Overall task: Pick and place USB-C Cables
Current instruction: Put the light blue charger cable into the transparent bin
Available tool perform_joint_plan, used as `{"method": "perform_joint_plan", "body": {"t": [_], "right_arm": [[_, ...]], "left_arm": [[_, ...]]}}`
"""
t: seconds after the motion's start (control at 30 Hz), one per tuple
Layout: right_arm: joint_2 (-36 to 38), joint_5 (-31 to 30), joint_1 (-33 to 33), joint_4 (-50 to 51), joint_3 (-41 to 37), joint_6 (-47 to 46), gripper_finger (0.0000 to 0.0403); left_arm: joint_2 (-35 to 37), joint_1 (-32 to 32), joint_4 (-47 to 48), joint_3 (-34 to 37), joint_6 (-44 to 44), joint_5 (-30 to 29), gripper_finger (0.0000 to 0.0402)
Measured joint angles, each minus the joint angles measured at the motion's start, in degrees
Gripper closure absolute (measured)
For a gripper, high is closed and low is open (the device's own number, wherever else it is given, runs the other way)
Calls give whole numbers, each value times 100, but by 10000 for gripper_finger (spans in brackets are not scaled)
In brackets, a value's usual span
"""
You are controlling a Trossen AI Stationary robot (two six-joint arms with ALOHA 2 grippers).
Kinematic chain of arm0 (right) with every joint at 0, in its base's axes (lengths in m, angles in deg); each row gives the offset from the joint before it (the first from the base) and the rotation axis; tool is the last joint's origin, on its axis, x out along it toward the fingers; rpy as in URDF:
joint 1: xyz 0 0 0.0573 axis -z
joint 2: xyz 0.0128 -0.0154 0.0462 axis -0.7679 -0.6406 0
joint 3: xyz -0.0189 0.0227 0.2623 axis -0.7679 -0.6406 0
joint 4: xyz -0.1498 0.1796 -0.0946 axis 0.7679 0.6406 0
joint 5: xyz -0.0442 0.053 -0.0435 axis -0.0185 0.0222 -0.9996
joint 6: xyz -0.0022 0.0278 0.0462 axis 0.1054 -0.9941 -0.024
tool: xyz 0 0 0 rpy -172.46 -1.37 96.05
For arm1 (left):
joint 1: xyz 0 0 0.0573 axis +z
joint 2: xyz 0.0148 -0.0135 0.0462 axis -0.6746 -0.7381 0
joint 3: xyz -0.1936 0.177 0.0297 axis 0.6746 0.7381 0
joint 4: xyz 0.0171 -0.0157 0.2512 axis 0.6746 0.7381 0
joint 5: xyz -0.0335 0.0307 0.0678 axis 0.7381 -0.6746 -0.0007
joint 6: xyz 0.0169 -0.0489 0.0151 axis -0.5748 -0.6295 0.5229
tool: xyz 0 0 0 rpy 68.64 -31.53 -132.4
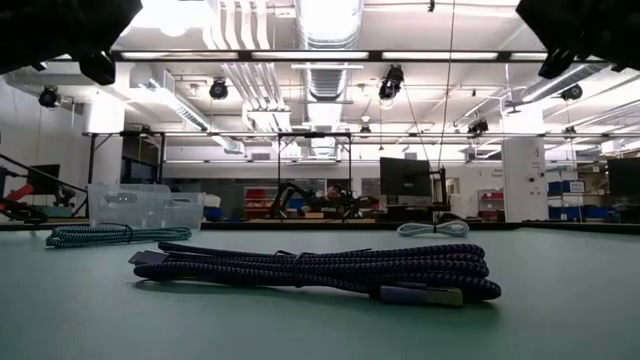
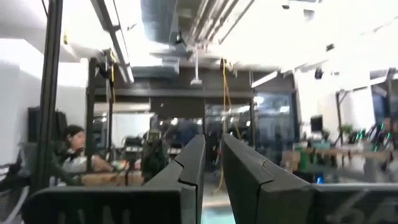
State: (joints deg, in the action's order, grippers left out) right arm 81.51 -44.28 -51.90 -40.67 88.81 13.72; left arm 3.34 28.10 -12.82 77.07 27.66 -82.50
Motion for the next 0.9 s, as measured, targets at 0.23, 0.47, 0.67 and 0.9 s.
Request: {"method": "perform_joint_plan", "body": {"t": [0.23, 0.47, 0.67, 0.9], "right_arm": [[0, 2, 0, -479, 0, 687, 360], [2, 7, 0, -630, 0, 876, 360], [2, 4, 0, -649, 0, 1082, 360], [4, 3, 0, -728, 0, 1242, 360]], "left_arm": [[-353, 0, -740, -2, 50, -22, 401], [-1018, 0, -1012, -184, 42, -31, 401], [-1749, 0, -1245, -609, 0, -33, 401], [-2628, 0, -1271, -1204, -143, -199, 401]]}}
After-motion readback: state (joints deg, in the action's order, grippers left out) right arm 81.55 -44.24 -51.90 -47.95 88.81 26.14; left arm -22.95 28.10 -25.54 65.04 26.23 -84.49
